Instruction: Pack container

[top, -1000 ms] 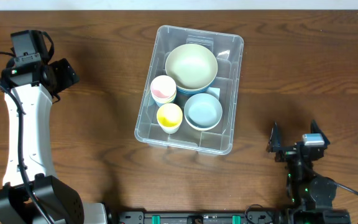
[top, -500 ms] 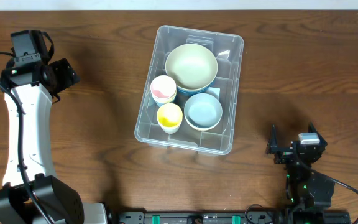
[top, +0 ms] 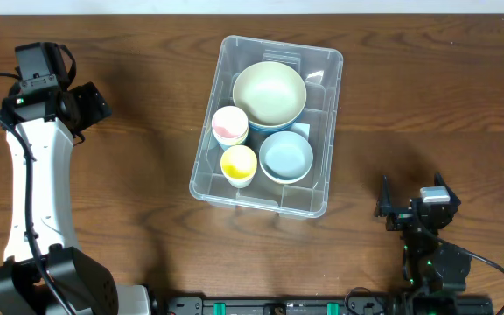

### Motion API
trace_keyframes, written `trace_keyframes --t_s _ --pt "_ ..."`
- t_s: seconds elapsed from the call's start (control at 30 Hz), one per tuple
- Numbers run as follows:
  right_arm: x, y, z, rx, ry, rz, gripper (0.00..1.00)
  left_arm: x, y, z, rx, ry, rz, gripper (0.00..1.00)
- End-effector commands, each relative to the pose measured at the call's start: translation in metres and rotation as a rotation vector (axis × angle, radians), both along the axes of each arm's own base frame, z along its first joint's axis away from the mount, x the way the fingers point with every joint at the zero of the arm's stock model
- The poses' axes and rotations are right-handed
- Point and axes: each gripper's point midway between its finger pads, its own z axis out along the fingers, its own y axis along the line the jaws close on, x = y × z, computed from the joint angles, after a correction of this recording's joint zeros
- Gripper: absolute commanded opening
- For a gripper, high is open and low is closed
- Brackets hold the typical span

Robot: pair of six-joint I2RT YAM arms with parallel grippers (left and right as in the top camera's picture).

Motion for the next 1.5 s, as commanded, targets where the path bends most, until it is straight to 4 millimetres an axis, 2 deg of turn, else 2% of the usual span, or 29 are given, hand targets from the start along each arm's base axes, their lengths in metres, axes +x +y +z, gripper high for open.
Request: trace_keyframes --t_s 0.0,1.27,1.37,1.47 --pt "0.0 -0.003 -0.001 -0.016 0.0 -0.014 0.99 0.002 0.004 0.017 0.026 -0.039 0.001 0.98" --pt "0.0 -0.003 -0.001 -0.016 0.001 -0.014 0.99 0.0 0.002 0.015 0.02 -0.029 -0.001 0.98" --pt "0.0 -0.003 -0.001 -0.016 0.001 -0.014 0.99 0.004 -0.006 0.023 -0.016 -0.075 -0.028 0.98" --pt "0.0 -0.003 -0.001 -0.016 0.001 -0.014 0.99 0.002 -0.013 0.053 -0.038 -0.189 -0.014 0.98"
